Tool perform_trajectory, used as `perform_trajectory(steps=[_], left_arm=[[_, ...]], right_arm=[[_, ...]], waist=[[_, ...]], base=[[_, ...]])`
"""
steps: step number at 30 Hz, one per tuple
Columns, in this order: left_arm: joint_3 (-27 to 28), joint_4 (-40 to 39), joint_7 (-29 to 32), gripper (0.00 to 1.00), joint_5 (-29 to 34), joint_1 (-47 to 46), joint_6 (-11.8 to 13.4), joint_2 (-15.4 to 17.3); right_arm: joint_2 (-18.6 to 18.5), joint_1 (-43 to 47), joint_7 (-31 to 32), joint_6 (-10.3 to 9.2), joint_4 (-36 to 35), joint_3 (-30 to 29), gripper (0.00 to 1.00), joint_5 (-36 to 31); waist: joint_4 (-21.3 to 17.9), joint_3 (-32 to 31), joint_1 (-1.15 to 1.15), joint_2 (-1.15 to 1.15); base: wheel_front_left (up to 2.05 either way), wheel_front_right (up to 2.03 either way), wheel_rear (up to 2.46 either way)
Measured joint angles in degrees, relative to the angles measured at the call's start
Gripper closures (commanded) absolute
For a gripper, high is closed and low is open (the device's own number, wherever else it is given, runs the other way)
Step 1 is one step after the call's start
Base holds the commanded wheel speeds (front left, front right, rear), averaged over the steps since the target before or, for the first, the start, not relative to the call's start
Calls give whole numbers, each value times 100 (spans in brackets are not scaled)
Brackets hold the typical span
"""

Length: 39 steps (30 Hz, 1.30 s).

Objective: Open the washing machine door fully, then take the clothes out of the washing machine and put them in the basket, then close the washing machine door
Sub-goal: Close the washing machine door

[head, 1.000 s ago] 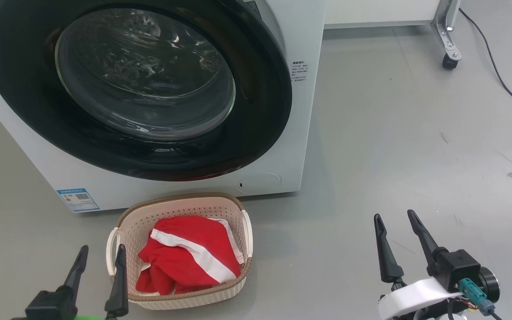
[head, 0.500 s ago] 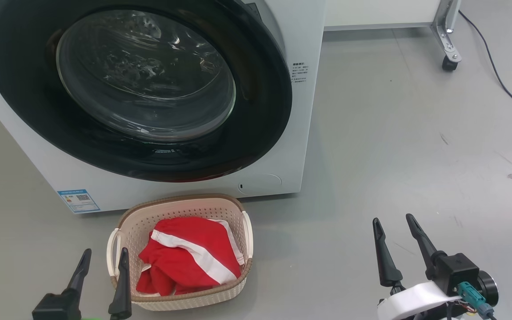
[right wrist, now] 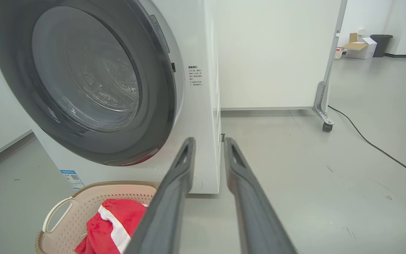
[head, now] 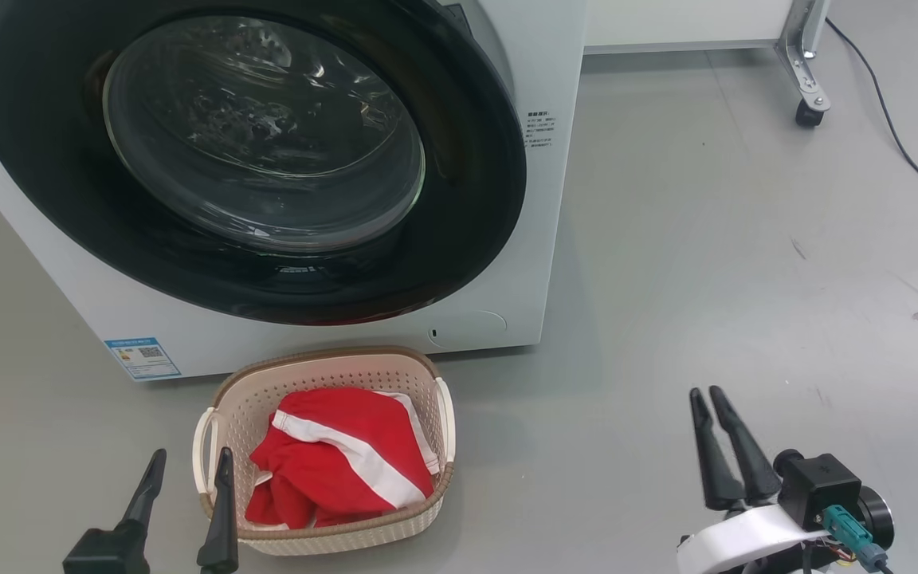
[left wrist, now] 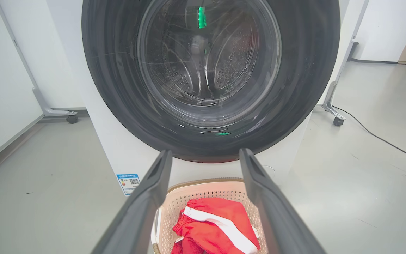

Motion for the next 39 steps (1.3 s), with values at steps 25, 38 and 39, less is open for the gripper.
perform_trajectory(steps=[25,38,39], left_arm=[[-203,-164,-93,0,112,-476,23,-59],[-367,-180,-146,0,143,-915,-80,-149],[-376,-175,-151,0,143,-945,-105,-153]], right_arm=[[-234,-890,0,287,283,-73,100,-108],[-474,-2580,308,605,840,-1,100,-178],[-492,-2700,314,619,889,-1,100,-178]], waist=[[367,509,0,0],[848,1017,0,0],[890,1053,0,0]], base=[[0,0,0],[0,0,0],[0,0,0]])
